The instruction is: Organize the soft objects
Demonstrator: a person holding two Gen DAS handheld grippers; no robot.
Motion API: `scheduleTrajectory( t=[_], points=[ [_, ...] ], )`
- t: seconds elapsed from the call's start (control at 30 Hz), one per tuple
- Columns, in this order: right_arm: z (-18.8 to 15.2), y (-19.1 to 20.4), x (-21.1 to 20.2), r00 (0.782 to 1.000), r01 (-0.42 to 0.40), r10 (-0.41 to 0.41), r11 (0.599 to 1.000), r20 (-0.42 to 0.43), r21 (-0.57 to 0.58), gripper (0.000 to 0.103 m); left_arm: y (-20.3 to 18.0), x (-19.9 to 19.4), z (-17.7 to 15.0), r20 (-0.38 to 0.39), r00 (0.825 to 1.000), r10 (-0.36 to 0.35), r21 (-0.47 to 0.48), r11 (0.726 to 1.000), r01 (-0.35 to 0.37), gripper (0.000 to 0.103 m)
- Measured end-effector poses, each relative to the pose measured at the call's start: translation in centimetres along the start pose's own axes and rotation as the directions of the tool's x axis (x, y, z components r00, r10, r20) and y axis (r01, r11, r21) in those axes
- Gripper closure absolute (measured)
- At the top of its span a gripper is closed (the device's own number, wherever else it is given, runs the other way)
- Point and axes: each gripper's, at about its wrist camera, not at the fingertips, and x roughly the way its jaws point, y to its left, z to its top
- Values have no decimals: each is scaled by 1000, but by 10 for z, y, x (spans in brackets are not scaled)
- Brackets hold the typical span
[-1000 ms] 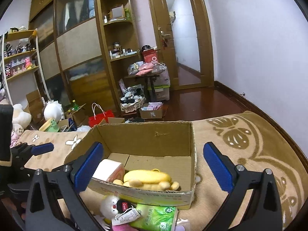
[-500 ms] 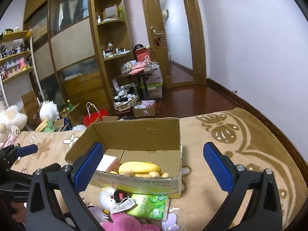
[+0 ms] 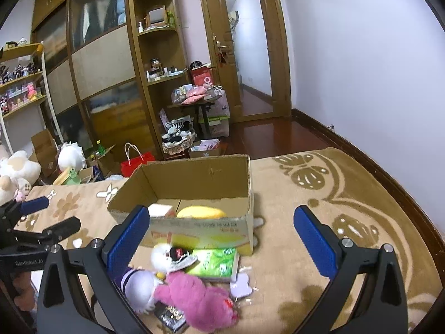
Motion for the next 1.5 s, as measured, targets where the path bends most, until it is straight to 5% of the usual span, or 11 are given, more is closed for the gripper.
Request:
scheduleTrajectory(
  t=[0.4, 0.9, 1.5],
  points=[
    [-18, 11, -20, 999, 35, -36, 999, -25, -23, 0, -1, -19, -16, -2, 1000, -11, -17, 1000, 11, 6],
    [-38, 20, -3, 993, 58, -64, 996, -96, -65, 0, -14, 17, -25, -94, 995, -45, 4, 999, 46, 6],
    [-55, 8, 34, 977, 50, -44, 998, -208, 27, 0, -36, 68, -36, -250, 961, -117, 59, 989, 136, 6]
  ],
)
